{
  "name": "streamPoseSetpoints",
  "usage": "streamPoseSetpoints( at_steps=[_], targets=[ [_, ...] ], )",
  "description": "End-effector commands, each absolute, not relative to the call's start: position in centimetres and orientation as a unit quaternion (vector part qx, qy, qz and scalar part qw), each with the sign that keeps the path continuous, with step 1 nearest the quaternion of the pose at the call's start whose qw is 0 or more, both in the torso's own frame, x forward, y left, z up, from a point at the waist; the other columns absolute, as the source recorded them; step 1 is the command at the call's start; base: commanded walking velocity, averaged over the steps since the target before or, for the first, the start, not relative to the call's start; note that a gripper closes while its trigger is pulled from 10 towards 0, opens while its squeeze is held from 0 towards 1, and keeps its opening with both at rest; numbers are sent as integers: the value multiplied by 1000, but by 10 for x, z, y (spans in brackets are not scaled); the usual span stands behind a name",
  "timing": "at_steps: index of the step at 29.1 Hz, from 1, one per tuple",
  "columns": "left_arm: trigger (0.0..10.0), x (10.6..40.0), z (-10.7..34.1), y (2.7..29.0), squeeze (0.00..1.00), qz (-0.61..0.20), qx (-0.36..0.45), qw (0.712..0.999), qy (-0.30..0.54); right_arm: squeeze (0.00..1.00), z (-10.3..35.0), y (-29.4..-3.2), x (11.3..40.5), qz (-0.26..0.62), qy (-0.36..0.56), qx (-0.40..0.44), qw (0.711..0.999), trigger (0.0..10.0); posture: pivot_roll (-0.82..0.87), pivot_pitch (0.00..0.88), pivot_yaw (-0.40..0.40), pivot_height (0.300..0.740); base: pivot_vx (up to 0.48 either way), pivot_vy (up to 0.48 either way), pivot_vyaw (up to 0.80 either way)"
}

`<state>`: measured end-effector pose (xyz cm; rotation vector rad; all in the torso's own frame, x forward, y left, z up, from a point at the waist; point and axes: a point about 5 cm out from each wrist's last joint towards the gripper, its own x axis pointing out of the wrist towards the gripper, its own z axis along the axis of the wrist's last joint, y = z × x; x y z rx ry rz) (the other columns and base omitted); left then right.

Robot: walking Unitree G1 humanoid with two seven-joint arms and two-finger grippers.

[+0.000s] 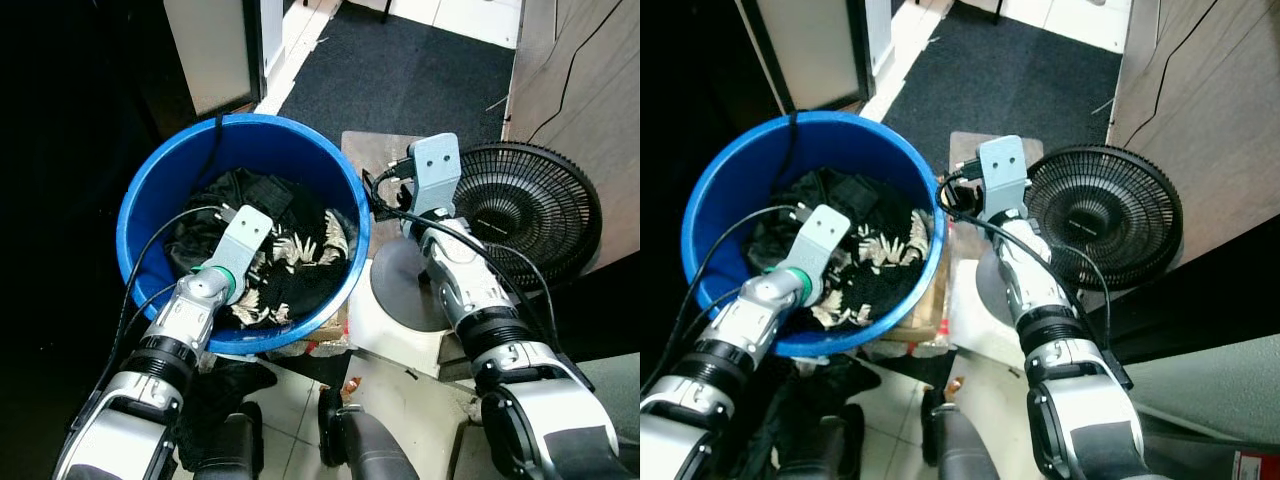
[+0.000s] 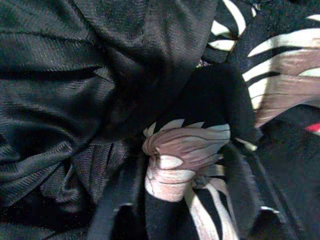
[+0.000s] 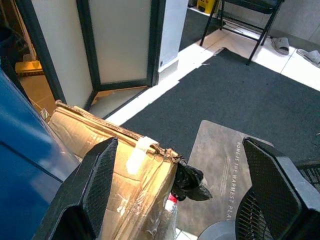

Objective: Clothes washing

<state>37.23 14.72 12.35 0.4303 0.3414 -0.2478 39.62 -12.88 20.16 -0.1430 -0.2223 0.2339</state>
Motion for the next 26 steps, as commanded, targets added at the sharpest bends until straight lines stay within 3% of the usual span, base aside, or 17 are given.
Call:
streamPoseSetpoints(
  at_steps=[1, 16, 26],
  targets=[
    [0, 365, 106, 159, 0, -107, 211, 951, 200, 0, 196, -129, 396, 117, -102, -70, 985, 10000, 63, 387, -7, 740, 0, 0, 0],
    [0, 368, 146, 152, 0, -121, 189, 970, 95, 0, 202, -133, 397, 111, -115, -72, 985, 10000, 62, 326, -11, 740, 0, 0, 0],
    [0, 350, 231, 135, 0, -157, 119, 978, -71, 0, 207, -129, 397, 116, -127, -59, 983, 10000, 81, 274, -19, 740, 0, 0, 0]
  ],
)
